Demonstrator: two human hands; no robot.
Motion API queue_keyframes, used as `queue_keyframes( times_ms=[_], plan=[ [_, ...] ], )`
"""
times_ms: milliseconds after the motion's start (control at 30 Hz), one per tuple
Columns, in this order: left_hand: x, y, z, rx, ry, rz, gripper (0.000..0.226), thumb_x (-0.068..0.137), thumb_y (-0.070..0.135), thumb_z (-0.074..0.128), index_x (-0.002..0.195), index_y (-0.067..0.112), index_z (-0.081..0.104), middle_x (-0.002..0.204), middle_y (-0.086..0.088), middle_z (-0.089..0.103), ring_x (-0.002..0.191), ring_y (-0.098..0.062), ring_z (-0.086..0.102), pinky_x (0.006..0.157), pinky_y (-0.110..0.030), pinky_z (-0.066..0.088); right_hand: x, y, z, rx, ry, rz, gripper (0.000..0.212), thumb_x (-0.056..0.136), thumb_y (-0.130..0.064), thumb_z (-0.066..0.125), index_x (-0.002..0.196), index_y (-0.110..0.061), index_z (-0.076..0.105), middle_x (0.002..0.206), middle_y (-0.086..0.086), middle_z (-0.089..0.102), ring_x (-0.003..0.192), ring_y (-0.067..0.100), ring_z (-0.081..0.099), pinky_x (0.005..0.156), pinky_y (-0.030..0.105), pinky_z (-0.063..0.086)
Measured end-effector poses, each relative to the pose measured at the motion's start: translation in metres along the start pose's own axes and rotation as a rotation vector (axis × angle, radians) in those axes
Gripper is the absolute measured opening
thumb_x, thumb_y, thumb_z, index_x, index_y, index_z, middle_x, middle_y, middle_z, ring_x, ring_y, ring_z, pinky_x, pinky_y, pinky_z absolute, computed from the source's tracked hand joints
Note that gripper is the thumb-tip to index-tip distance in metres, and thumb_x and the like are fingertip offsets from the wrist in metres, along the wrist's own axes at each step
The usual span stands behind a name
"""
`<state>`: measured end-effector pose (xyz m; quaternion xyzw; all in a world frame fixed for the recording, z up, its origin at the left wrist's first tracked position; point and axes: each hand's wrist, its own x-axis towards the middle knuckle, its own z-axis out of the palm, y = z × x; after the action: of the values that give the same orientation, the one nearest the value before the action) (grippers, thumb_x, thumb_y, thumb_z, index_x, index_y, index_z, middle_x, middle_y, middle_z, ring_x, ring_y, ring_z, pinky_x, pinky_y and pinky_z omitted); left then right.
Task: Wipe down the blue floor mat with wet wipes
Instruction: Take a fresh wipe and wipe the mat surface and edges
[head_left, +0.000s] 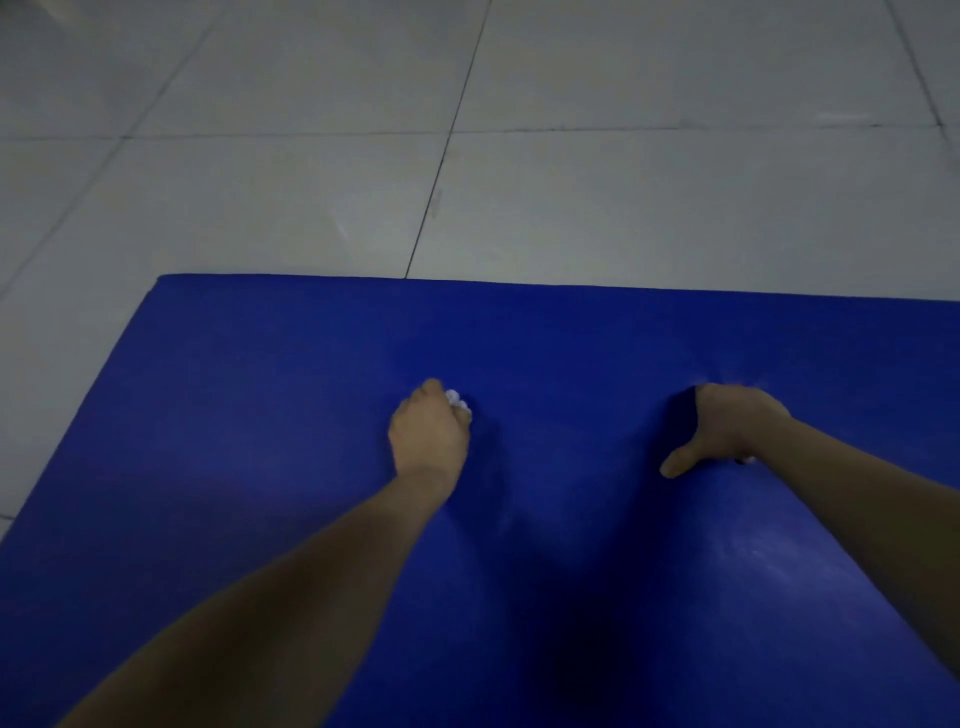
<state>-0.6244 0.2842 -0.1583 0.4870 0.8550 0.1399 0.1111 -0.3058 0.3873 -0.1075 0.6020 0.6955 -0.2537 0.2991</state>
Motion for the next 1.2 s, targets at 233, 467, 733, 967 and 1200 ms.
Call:
queue_keyframes(
  times_ms=[233, 467, 733, 967, 1200],
  plan=[
    [-0.079, 0.118, 0.050, 0.068, -0.124, 0.410, 0.022, 0.084, 0.031, 0.075, 0.078, 0.016, 0.061, 0.070, -0.004, 0.064, 0.063, -0.022, 0.061, 0.060, -0.033, 0.050, 0.002, 0.000, -0.001, -0.024, -0.003, 0.004, 0.089, 0.041, -0.080, 0.084, 0.087, -0.016, 0.042, 0.070, 0.003, 0.065, 0.062, 0.019, 0.067, 0.070, 0.036, 0.059],
    [-0.073, 0.104, 0.042, 0.180, -0.122, 0.554, 0.021, 0.087, 0.036, 0.068, 0.085, 0.017, 0.063, 0.080, -0.002, 0.068, 0.072, -0.023, 0.062, 0.071, -0.036, 0.043, 0.001, 0.004, -0.002, -0.012, -0.018, 0.012, 0.090, 0.040, -0.080, 0.084, 0.088, -0.013, 0.046, 0.065, 0.004, 0.065, 0.059, 0.020, 0.067, 0.069, 0.035, 0.060],
    [0.004, -0.050, -0.025, 0.265, -0.005, 0.034, 0.027, 0.103, 0.036, 0.049, 0.093, 0.012, 0.052, 0.095, -0.012, 0.067, 0.086, -0.032, 0.062, 0.069, -0.037, 0.039, 0.002, 0.002, -0.002, 0.015, -0.017, 0.024, 0.094, 0.036, -0.081, 0.084, 0.090, -0.014, 0.045, 0.062, 0.003, 0.066, 0.057, 0.019, 0.068, 0.069, 0.034, 0.060],
    [-0.029, -0.027, -0.009, 0.112, 0.012, 0.010, 0.027, 0.103, 0.033, 0.049, 0.097, 0.007, 0.056, 0.092, -0.014, 0.067, 0.085, -0.032, 0.063, 0.070, -0.041, 0.048, -0.002, -0.002, -0.004, 0.011, -0.012, 0.027, 0.092, 0.038, -0.079, 0.086, 0.088, -0.014, 0.044, 0.066, 0.004, 0.066, 0.058, 0.020, 0.068, 0.072, 0.036, 0.060],
    [-0.104, 0.089, 0.042, 0.060, -0.107, 0.362, 0.019, 0.082, 0.029, 0.073, 0.077, 0.016, 0.060, 0.070, -0.005, 0.063, 0.066, -0.025, 0.060, 0.064, -0.035, 0.048, -0.003, -0.002, -0.003, 0.019, -0.002, 0.022, 0.093, 0.038, -0.080, 0.085, 0.088, -0.013, 0.045, 0.066, 0.005, 0.067, 0.058, 0.021, 0.068, 0.069, 0.036, 0.060]
  ],
)
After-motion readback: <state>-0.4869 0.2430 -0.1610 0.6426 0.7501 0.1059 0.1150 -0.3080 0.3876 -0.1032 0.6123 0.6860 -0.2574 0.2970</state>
